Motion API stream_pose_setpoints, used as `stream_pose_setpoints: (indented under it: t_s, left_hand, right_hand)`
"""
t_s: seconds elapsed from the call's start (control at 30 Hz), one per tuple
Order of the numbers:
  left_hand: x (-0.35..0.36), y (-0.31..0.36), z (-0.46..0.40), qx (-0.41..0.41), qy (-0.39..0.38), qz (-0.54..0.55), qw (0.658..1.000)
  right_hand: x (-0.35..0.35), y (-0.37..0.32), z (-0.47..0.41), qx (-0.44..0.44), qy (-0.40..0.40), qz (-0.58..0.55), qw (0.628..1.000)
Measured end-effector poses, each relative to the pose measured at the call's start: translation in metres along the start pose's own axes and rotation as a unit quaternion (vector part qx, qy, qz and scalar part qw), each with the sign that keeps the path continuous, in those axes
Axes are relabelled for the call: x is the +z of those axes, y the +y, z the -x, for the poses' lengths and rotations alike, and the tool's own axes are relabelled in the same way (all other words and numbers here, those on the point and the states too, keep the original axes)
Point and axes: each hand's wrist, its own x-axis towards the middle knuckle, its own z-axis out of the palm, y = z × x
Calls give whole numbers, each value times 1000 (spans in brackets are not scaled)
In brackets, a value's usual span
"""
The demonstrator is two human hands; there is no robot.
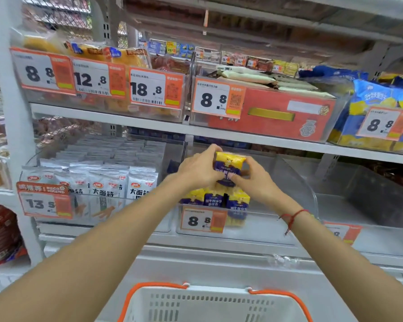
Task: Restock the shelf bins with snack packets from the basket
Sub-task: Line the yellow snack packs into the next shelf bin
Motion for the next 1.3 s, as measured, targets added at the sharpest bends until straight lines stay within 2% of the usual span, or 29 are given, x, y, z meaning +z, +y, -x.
stream_pose_setpoints:
  t_s: [0.13,0.27,0.4,0.7,0.8,0.9,1.07,1.2,1.3]
  left_hand:
    - [6,-13,-18,-30,-76,-32,996]
    - [16,-19,-22,-51,-102,-92,989]
    - [32,-20,-23,-48,-96,-165,980]
    - [56,-27,-25,-28,-75,-273,959]
    - [57,-29,-24,-14,-70,-264,962]
    - [55,-30,-20,5,-64,-244,968]
    - [57,-33,-20,24,-85,-191,978]
    - [54,-35,-24,112,-73,-254,958]
    - [51,-38,-26,163,-78,-276,944]
  right_hand:
    - [4,16,-22,32,-80,26,996]
    - [7,27,-32,71,-131,54,987]
    - [16,35,-33,71,-119,137,981]
    - [38,48,-37,106,-92,101,985]
    - [27,52,-38,111,-73,110,985]
    - [18,59,-35,130,-70,204,968]
    - [24,66,-32,66,-96,231,966]
    - [24,66,-34,67,-90,238,965]
    - [23,70,-33,80,-51,234,968]
